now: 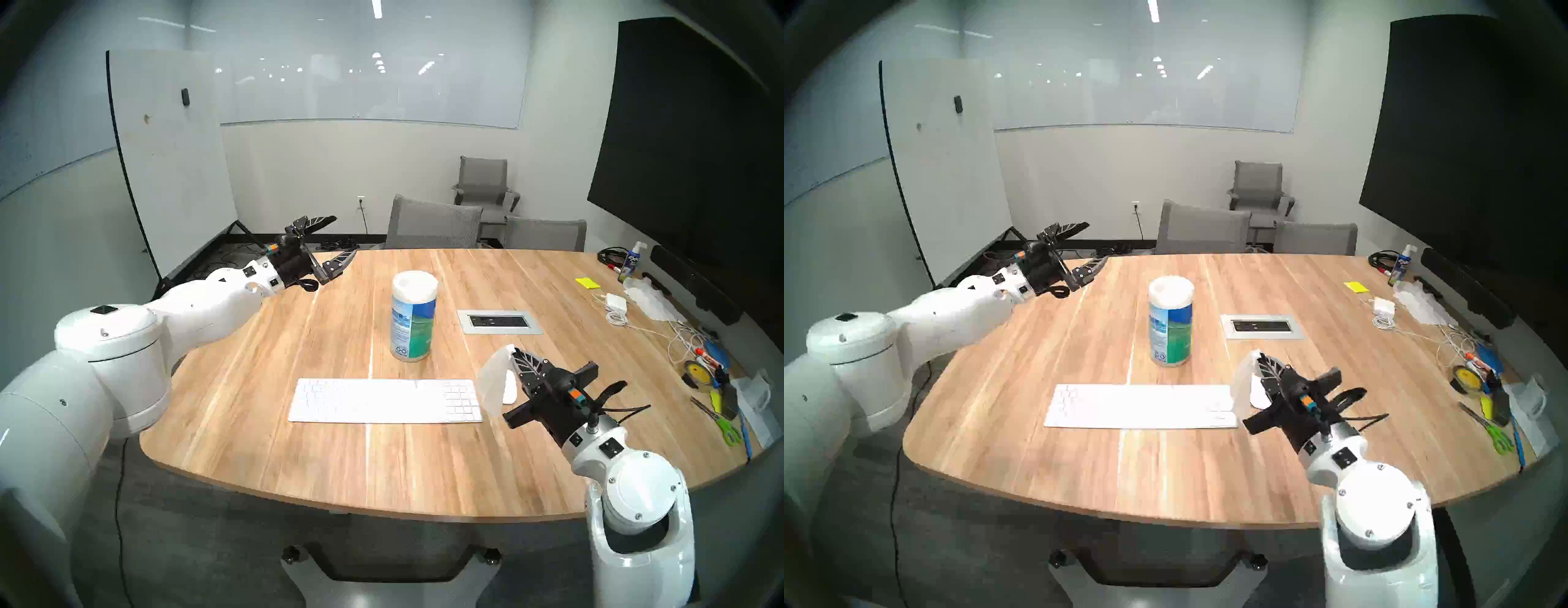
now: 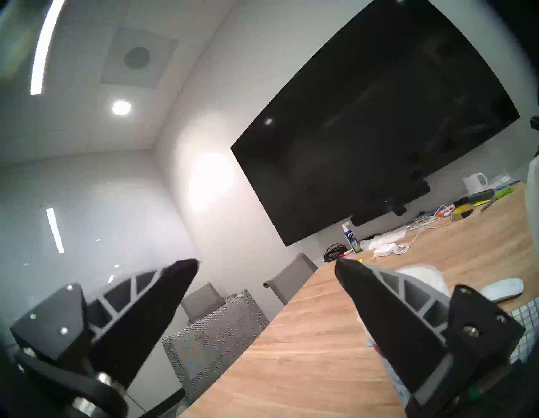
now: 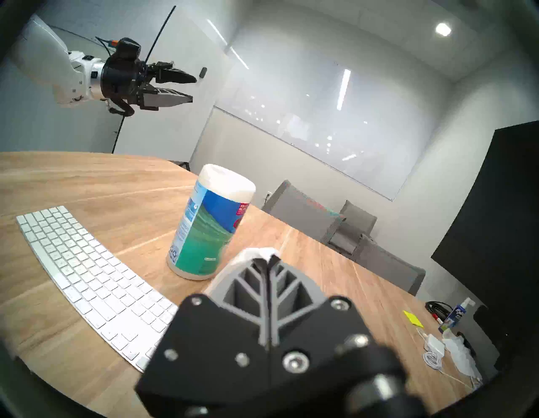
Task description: Wipe the keyboards and mice with a disinfecting wipe, then set the wipe down
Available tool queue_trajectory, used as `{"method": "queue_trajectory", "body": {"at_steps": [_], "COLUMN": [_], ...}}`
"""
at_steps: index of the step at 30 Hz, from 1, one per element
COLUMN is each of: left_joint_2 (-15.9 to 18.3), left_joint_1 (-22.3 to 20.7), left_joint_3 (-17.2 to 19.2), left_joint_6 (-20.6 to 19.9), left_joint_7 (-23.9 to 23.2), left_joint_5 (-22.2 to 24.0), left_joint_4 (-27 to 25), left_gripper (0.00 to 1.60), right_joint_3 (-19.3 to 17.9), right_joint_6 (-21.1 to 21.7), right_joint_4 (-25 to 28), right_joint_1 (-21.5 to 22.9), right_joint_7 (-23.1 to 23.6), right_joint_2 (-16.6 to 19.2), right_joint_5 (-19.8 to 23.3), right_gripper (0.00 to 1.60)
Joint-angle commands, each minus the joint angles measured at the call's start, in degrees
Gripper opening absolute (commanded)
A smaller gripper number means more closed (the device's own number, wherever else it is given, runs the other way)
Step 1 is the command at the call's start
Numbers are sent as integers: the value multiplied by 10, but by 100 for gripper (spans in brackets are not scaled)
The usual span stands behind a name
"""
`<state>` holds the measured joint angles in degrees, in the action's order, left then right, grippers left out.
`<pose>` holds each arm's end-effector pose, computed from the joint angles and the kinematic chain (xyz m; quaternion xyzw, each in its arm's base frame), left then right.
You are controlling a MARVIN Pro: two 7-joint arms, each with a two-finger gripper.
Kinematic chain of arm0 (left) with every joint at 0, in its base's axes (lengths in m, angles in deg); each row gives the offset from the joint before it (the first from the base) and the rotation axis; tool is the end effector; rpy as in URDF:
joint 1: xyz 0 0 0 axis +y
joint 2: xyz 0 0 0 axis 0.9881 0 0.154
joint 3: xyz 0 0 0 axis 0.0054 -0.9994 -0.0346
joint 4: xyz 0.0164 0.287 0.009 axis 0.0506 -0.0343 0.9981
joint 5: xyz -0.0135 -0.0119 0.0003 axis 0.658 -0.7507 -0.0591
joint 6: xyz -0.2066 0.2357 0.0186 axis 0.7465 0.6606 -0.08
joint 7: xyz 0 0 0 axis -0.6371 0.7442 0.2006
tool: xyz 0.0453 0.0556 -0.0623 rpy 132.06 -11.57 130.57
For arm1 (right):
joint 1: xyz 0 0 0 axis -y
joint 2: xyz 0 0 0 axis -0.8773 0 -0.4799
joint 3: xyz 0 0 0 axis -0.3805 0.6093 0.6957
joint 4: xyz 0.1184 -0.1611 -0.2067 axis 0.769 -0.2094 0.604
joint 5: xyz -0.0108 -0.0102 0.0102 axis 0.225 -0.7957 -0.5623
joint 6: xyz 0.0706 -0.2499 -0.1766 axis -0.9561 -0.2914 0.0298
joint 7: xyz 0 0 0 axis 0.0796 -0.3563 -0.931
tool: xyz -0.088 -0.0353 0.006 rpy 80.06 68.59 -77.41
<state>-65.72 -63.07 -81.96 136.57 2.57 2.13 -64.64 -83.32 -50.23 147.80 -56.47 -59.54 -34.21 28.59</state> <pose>0.5978 0.0680 -0.1592 0.4291 -0.4106 0.7865 0.1693 0.2810 -0.0193 -0.2032 0.6672 0.2699 0.6897 0.0792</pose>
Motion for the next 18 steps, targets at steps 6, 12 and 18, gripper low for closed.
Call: {"method": "queue_trajectory", "body": {"at_steps": [6,12,18], "left_joint_2": [55,74,89], "left_joint_1": [0,17,37], "left_joint_3": [31,42,58], "left_joint_6": [2,2,2], "left_joint_7": [-51,-36,-7], "left_joint_5": [26,22,7], "left_joint_4": [-44,-90,-101], "left_gripper": [160,160,160], "right_joint_3": [11,16,17], "right_joint_6": [-9,-9,-9], "right_joint_4": [-2,-7,-10], "right_joint_1": [15,19,22], "right_joint_7": [-5,-5,-6], "right_joint_2": [-2,-1,-2], "right_joint_5": [-3,-6,-10], "right_gripper": [0,0,0]}}
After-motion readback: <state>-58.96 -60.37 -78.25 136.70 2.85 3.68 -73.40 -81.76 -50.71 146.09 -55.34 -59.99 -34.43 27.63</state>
